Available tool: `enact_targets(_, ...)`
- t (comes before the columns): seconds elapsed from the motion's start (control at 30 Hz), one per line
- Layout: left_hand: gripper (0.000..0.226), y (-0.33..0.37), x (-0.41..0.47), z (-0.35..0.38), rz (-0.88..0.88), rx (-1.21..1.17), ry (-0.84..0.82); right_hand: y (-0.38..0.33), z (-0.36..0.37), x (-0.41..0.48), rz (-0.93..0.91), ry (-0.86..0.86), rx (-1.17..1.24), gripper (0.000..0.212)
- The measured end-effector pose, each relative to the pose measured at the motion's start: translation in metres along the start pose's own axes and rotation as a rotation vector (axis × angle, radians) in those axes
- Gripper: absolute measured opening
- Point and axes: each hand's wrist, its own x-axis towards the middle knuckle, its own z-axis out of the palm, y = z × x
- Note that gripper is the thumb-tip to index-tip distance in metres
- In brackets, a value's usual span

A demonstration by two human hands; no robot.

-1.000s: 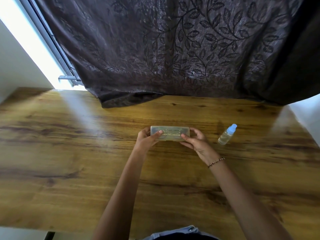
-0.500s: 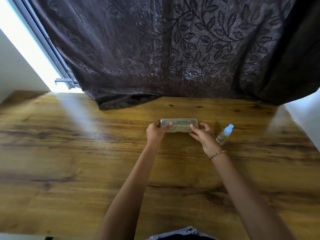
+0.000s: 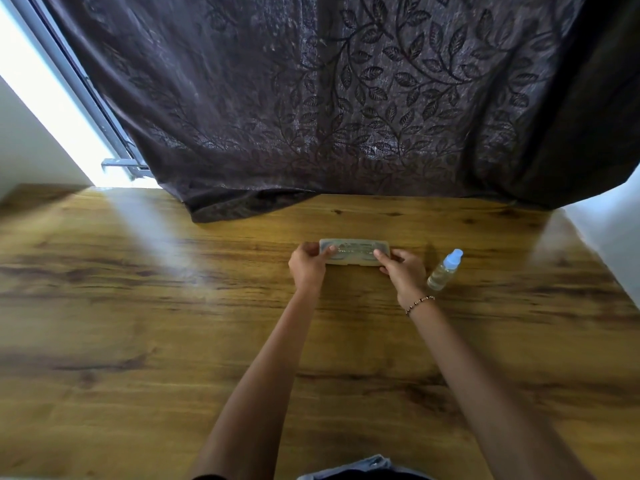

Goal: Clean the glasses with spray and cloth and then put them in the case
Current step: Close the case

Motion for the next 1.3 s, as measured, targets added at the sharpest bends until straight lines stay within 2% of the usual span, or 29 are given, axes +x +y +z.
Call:
enact_targets(0.17, 0.042, -0.006, 0.0, -0.003, -0.008, -0.093, -0.032, 0.001, -0.003, -0.001, -0.048, -0.019, -0.064, 0.036)
enact_targets(0.33, 0.032, -0.013, 0.003, -0.016, 0.026, -0.136, -0.077, 0.006, -0.01, -0.008, -0.118, -0.021, -0.139, 0.048)
enact_targets(0.47, 0.028, -0.017, 0.002, -0.024, 0.045, -0.118, -0.108, 0.026, -0.024, -0.023, -0.274, -0.007, -0.266, 0.035)
enact_targets(0.6, 0.027, -0.024, 0.005, -0.027, 0.034, -0.11, -0.112, 0.049, -0.049, -0.03, -0.367, 0.098, -0.323, 0.024)
enact_targets(0.83, 0.022, -0.029, 0.005, -0.026, 0.082, -0.117, -0.101, 0.052, -0.085, -0.035, -0.248, 0.296, -0.256, 0.024)
enact_targets(0.97, 0.023, -0.03, 0.003, -0.026, 0.079, -0.14, -0.1, 0.05, -0.091, -0.028, -0.205, 0.367, -0.179, 0.04)
enact_targets(1.3, 0.026, -0.028, 0.001, -0.028, 0.061, -0.156, -0.125, 0.014, -0.063, -0.009, -0.264, 0.171, -0.229, 0.04)
